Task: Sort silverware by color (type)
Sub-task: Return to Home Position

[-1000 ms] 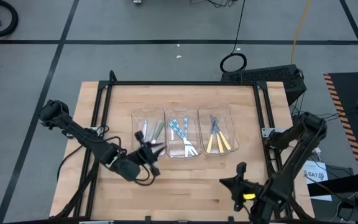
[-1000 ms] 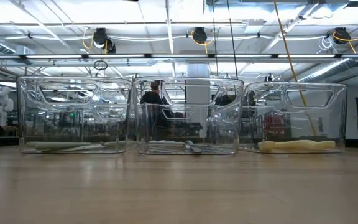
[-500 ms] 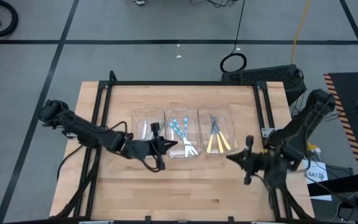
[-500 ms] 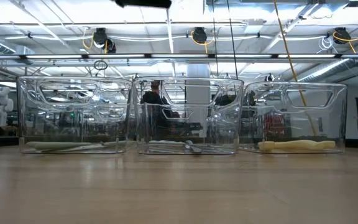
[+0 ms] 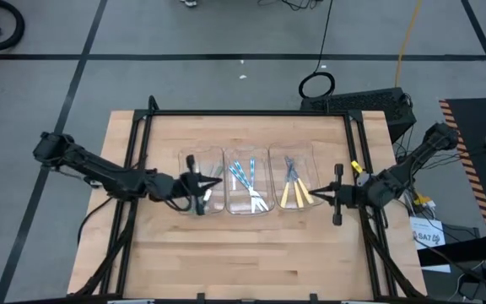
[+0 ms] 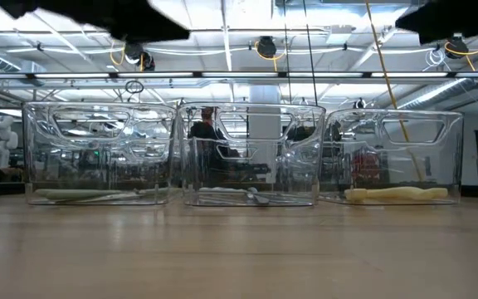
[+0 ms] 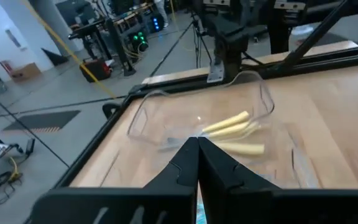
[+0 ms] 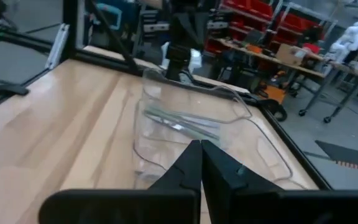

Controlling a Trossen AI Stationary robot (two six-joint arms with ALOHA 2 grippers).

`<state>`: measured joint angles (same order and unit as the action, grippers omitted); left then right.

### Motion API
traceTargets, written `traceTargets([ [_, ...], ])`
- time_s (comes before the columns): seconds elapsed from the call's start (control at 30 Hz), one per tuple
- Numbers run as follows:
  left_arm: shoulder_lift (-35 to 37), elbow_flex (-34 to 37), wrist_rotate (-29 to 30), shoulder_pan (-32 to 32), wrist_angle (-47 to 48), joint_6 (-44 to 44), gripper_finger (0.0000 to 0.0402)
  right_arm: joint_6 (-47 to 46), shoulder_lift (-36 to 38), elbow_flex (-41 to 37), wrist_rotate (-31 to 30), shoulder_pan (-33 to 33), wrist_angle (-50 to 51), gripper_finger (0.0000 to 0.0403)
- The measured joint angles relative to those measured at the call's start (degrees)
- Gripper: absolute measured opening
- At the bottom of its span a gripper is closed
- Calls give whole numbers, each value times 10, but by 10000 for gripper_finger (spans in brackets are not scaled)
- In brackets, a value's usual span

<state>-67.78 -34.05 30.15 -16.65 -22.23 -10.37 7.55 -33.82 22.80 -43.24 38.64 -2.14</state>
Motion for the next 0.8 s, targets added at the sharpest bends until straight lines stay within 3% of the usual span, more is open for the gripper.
traceTargets([
  [0.2,96,108,0,0,-37,26,6,8,37,-89,25,-24,-83,0],
  [0.5,224,214,-2,1,-47,44,6,21,57,-195,54,-69,-212,0],
  [0.6,263,243,-2,1,-51,52,5,29,58,-217,84,-90,-259,0],
  [0.8,311,289,-2,1,-51,67,5,32,56,-217,136,-132,-246,0],
])
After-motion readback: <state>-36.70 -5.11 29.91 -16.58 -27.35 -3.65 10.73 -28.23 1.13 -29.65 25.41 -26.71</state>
